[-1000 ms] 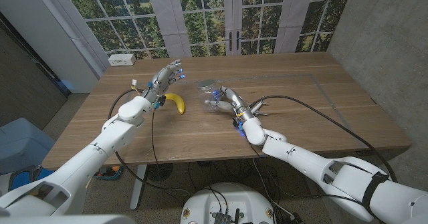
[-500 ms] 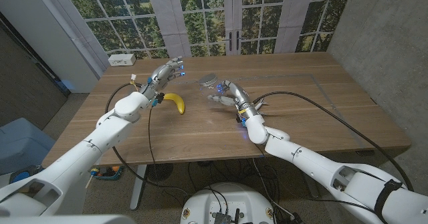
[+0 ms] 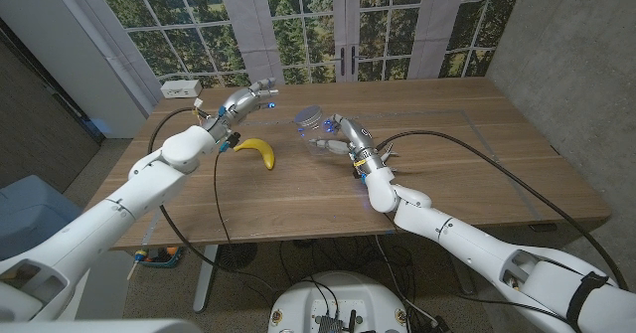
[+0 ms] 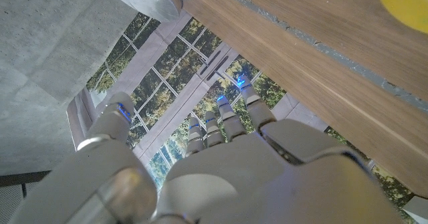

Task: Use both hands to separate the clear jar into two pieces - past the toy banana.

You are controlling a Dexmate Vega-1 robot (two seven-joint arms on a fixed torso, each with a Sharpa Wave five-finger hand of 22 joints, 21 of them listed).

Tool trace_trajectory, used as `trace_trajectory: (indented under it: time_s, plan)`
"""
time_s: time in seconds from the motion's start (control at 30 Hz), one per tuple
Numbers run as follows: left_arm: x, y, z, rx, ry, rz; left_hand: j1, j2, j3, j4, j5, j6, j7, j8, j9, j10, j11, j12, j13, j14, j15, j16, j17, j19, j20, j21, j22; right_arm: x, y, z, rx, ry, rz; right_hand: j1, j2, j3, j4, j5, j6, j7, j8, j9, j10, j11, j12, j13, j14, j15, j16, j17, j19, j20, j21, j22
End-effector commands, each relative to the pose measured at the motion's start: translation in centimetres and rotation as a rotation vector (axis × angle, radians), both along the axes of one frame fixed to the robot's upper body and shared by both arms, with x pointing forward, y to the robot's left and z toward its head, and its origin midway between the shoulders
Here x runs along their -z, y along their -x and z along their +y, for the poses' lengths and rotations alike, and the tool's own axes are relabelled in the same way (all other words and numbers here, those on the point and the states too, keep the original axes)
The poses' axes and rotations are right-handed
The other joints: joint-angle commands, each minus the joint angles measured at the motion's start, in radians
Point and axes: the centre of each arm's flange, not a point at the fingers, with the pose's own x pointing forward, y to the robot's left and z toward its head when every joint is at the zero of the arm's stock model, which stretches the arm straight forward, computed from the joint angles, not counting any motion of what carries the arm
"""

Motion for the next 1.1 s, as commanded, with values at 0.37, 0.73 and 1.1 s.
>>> trace_trajectory:
  time_s: [0.37, 0.73, 1.1]
  plan:
    - [-2.1, 1.8, -1.0, -0.036, -0.249, -0.059, 0.104, -0.049, -0.006, 0.004, -0.001, 0.011, -0.121, 0.011, 0.004, 0.018, 0.001, 0.009, 0.016, 0.040, -0.050, 0.018, 0.016, 0.042, -0.029, 0.013, 0.006, -1.0, 0.7, 0.7, 0.089, 0.087, -0.044, 0.169, 0.211, 0.052, 0.000, 0.012, 0.378, -0.212, 0.055, 0.023, 0.287, -0.292, 0.023, 0.249, 0.111, -0.256, -0.014, 0.020, 0.006, -0.020, 0.017, 0.003]
    - [-2.9, 1.2, -1.4, 0.013, -0.351, 0.004, 0.224, -0.072, -0.002, 0.006, 0.010, 0.014, -0.123, 0.012, 0.006, -0.003, 0.002, 0.005, 0.021, -0.024, -0.003, -0.009, 0.013, 0.037, -0.038, 0.005, 0.005, -1.5, 1.1, 0.7, 0.112, 0.102, -0.090, 0.167, 0.210, 0.053, 0.002, 0.014, 0.377, -0.218, 0.057, 0.025, 0.287, -0.293, 0.024, 0.252, 0.114, -0.256, -0.022, 0.030, 0.002, -0.020, 0.025, 0.004]
    - [-3.0, 0.7, -1.7, 0.022, -0.373, 0.016, 0.239, -0.137, -0.064, 0.014, 0.044, 0.014, -0.120, 0.007, 0.006, -0.002, 0.002, 0.005, 0.020, -0.042, 0.006, -0.012, 0.008, 0.054, -0.050, 0.006, 0.002, -1.6, 1.3, 1.0, 0.118, 0.117, -0.126, 0.166, 0.210, 0.055, 0.002, 0.016, 0.380, -0.218, 0.057, 0.023, 0.289, -0.294, 0.023, 0.251, 0.115, -0.257, -0.031, 0.041, -0.003, -0.020, 0.035, 0.005]
